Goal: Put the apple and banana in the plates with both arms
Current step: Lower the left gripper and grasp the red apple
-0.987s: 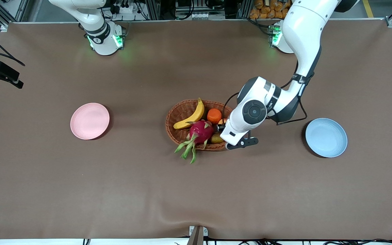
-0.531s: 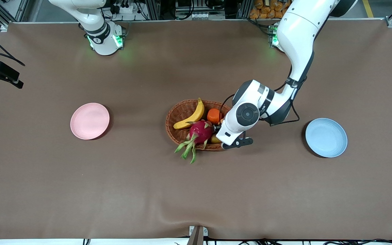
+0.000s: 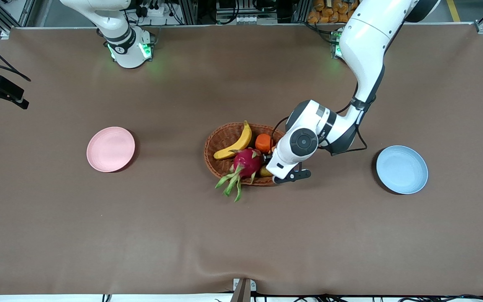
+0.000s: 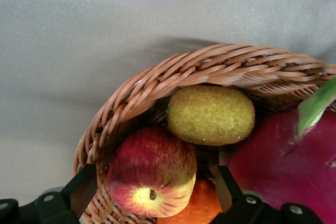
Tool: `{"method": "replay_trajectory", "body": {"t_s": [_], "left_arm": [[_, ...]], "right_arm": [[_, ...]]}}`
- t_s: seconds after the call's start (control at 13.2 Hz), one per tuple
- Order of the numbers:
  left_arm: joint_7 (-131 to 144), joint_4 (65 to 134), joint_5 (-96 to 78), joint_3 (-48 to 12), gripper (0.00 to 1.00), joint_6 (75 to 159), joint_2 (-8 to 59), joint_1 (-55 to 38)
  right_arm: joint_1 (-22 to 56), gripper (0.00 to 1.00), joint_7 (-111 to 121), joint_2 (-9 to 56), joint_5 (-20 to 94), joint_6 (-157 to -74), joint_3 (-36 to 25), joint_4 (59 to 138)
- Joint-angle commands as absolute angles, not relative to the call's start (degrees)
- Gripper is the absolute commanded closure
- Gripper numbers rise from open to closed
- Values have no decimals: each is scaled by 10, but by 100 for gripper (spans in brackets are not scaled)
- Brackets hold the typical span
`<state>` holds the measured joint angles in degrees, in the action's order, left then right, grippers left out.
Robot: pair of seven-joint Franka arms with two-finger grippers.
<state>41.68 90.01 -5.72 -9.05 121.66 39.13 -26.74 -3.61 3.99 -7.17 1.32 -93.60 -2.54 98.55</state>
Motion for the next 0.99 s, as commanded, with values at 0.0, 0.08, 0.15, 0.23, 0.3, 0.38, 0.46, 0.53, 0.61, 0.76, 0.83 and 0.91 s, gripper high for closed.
{"method": "replay_trajectory", "body": {"t_s": [0.0, 0.08, 0.15, 0.23, 0.3, 0.38, 0.46, 0.53, 0.61, 0.76, 0.83, 0.91], "left_arm": [[425, 909, -60, -87, 0, 1243, 400, -278], [425, 912, -59, -87, 0, 1247, 400, -277], [425, 915, -59, -87, 0, 1248, 400, -278], [425, 916, -60, -87, 0, 1248, 399, -277], [425, 917, -60, -87, 18, 1248, 398, -276], [425, 916, -60, -87, 50, 1245, 396, -274], [425, 916, -60, -88, 63, 1242, 393, -271], [425, 915, -60, -88, 69, 1233, 384, -269], [425, 911, -60, -88, 73, 1214, 373, -269], [424, 908, -61, -88, 77, 1167, 341, -267], [425, 907, -61, -88, 78, 1147, 323, -267], [423, 906, -61, -87, 78, 1126, 306, -265]], "right_arm": [[-49, 0, 50, -74, 25, -938, -18, 987], [-49, 0, 50, -74, 25, -938, -18, 987], [-49, 0, 50, -74, 25, -938, -18, 987], [-49, 0, 50, -74, 25, -938, -18, 987], [-49, 0, 50, -74, 25, -938, -18, 986], [-49, 0, 50, -74, 25, -938, -18, 987], [-49, 0, 50, -74, 25, -938, -18, 987], [-48, 0, 50, -74, 25, -938, -18, 987], [-49, 0, 50, -74, 25, -938, -18, 987], [-49, 0, 50, -74, 25, -938, -18, 987], [-49, 0, 50, -74, 25, -938, -18, 986], [-49, 0, 50, -74, 25, -938, -18, 987]]}}
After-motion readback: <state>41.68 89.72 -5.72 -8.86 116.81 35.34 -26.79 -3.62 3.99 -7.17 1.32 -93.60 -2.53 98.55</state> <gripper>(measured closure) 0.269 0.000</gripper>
